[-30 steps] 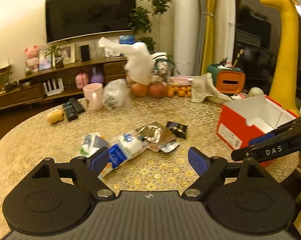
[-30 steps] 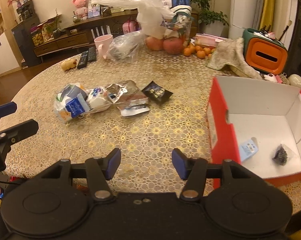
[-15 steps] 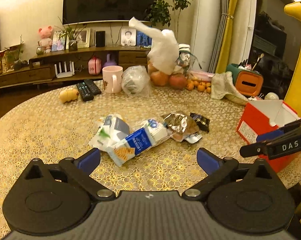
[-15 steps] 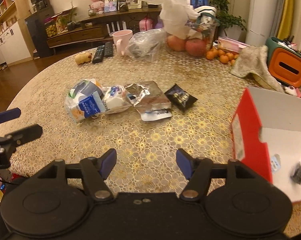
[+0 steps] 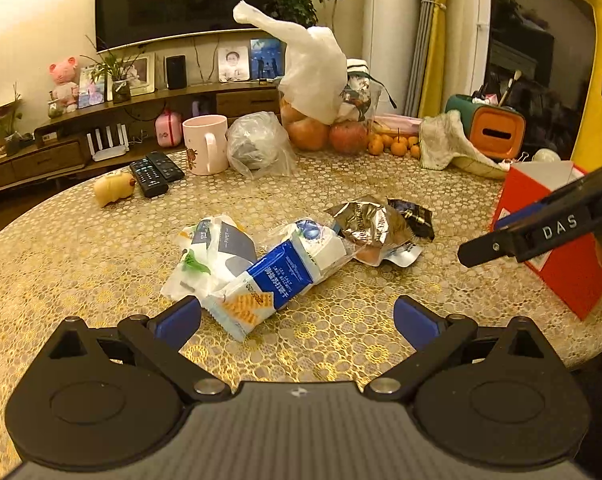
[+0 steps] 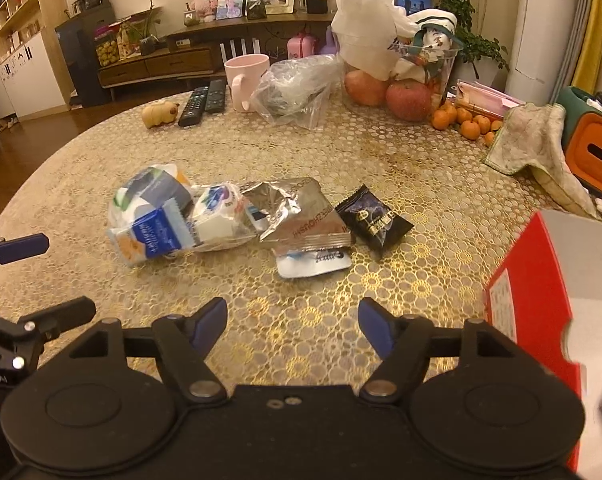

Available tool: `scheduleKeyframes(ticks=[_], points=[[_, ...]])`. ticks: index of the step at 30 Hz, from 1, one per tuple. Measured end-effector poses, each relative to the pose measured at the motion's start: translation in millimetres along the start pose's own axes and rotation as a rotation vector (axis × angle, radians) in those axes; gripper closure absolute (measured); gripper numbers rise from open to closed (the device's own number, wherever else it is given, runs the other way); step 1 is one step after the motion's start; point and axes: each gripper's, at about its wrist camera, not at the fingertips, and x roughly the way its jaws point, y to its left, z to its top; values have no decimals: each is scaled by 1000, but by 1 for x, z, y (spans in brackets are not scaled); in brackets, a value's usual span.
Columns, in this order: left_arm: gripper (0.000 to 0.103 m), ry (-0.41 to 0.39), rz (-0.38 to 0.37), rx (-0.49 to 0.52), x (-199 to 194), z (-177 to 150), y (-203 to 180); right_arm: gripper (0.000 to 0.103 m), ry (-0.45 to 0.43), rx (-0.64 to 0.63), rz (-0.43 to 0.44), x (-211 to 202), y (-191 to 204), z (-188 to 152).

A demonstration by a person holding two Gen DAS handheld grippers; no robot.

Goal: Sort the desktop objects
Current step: 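Grasp the blue biscuit pack with the left tool while the right tool grasps the silver foil bag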

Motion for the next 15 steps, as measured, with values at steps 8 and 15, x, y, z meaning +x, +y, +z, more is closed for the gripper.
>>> scheduleKeyframes(ticks=[8,15], points=[[0,40,-35,18,35,9,9,31,16,-19,-9,34,-5,23],[0,34,-36,65,57,16,8,31,19,-32,-7,57,-11,43]])
